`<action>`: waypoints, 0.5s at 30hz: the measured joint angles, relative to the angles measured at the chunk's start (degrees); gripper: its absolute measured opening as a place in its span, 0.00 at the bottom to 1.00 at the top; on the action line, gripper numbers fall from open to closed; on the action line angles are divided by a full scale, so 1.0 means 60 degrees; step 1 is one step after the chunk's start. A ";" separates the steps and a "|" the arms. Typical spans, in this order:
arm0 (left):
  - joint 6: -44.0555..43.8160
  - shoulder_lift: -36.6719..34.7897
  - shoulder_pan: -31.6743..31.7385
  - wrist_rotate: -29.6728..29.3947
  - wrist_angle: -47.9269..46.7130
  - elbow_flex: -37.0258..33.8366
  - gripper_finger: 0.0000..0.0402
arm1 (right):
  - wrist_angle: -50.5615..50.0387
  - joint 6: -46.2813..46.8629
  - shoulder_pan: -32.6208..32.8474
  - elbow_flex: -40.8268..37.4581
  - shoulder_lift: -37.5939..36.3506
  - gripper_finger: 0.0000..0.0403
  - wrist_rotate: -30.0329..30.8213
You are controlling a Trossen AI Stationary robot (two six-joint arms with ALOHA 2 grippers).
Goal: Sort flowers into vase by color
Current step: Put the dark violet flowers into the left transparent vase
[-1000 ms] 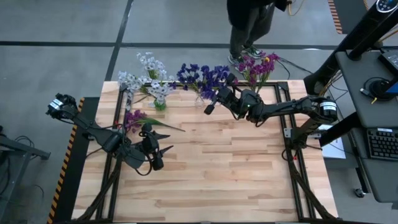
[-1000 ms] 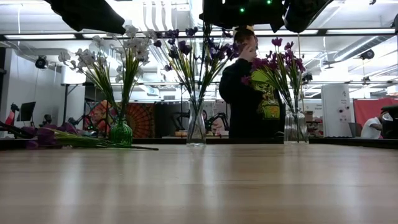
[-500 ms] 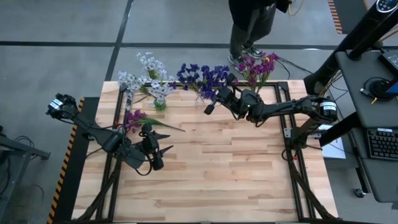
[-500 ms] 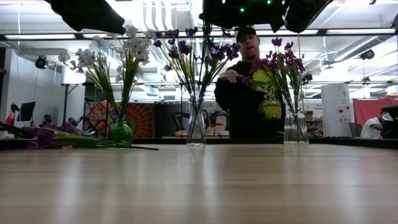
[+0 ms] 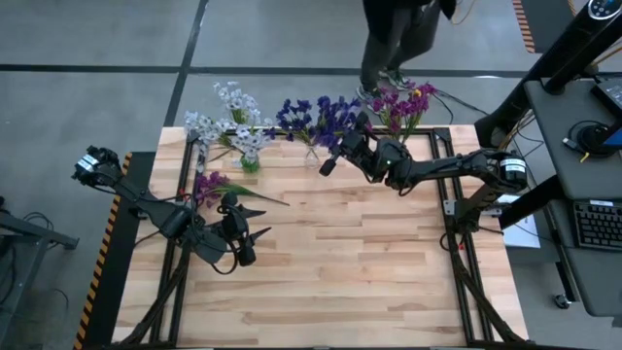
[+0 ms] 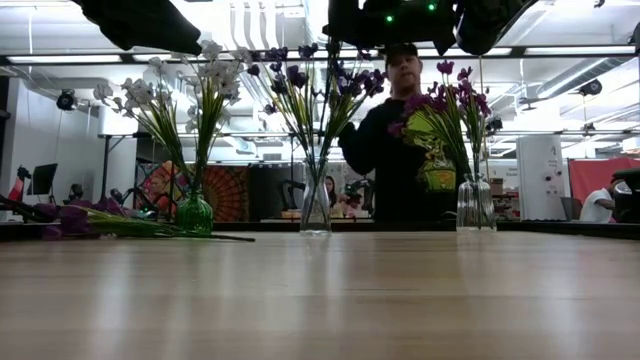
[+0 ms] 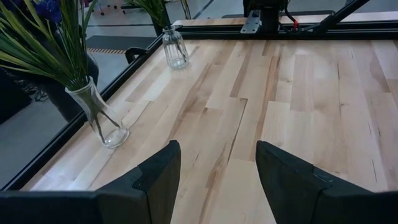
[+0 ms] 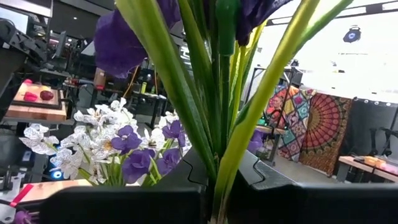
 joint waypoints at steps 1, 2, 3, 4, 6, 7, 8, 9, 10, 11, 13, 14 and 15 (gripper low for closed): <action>0.0000 0.0000 0.0000 0.0000 0.0000 0.0000 0.48 | 0.0000 0.0030 -0.0007 0.0000 0.0000 0.03 0.0000; 0.0000 0.0000 0.0002 0.0000 0.0000 0.0000 0.48 | 0.0000 0.0063 -0.0019 0.0000 0.0000 0.03 -0.0002; 0.0000 0.0000 0.0001 0.0000 0.0000 0.0000 0.48 | 0.0000 0.0102 -0.0031 0.0000 0.0000 0.03 -0.0006; 0.0001 0.0000 0.0002 0.0000 0.0000 0.0000 0.48 | 0.0000 0.0155 -0.0037 0.0000 0.0000 0.03 -0.0007; 0.0000 0.0000 0.0003 0.0000 0.0000 0.0000 0.48 | 0.0001 0.0197 -0.0070 0.0000 0.0000 0.03 -0.0007; 0.0001 0.0000 0.0000 0.0000 0.0000 0.0000 0.48 | 0.0004 0.0201 -0.0084 0.0000 0.0000 0.03 -0.0007; 0.0002 0.0000 0.0000 0.0000 0.0000 0.0000 0.48 | 0.0004 0.0208 -0.0084 0.0000 0.0000 0.03 -0.0007; 0.0000 0.0000 0.0003 0.0000 0.0000 0.0000 0.48 | 0.0004 0.0237 -0.0101 0.0000 0.0000 0.03 -0.0007; 0.0000 0.0000 0.0001 -0.0004 0.0000 0.0000 0.48 | 0.0004 0.0272 -0.0105 0.0000 0.0000 0.03 -0.0006; 0.0000 0.0000 -0.0001 -0.0004 0.0000 0.0000 0.48 | 0.0004 0.0316 -0.0105 0.0000 0.0000 0.03 -0.0006; 0.0001 0.0000 0.0000 -0.0007 0.0000 0.0000 0.48 | 0.0004 0.0335 -0.0122 0.0000 0.0000 0.03 -0.0007; 0.0004 0.0000 0.0000 -0.0064 0.0000 0.0000 0.48 | 0.0004 0.0338 -0.0124 0.0000 0.0000 0.03 -0.0007; 0.0004 0.0000 0.0002 -0.0135 0.0000 0.0000 0.48 | 0.0004 0.0378 -0.0141 0.0000 0.0000 0.03 -0.0009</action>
